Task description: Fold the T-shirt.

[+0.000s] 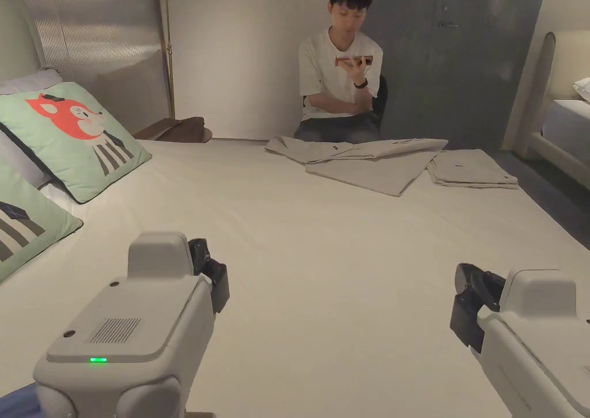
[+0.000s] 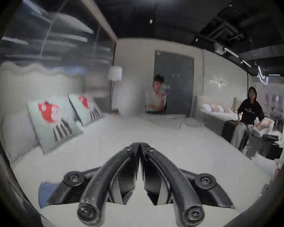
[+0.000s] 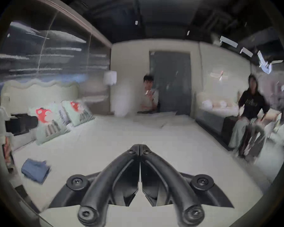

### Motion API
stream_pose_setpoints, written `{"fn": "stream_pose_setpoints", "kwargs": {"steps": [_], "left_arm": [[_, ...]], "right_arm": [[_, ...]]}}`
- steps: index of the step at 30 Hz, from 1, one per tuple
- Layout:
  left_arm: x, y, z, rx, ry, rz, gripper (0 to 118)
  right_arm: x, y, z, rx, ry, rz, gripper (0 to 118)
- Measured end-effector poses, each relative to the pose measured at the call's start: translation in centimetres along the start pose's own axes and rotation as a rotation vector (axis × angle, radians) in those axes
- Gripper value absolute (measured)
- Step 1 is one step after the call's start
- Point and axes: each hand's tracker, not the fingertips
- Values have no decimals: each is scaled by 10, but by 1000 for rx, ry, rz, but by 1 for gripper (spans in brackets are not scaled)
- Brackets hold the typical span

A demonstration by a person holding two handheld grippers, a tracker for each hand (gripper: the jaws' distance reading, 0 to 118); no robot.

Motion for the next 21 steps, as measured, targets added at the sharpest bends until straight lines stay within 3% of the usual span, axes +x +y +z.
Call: {"fn": "stream_pose_setpoints", "kwargs": {"steps": [5,21], "left_arm": [[19,23,11,176,54,-36,0],[26,20,9,131,47,-59,0]], "right_arm": [[18,22,11,156,-114,25,0],[17,28,12,154,-121,57,0]]}}
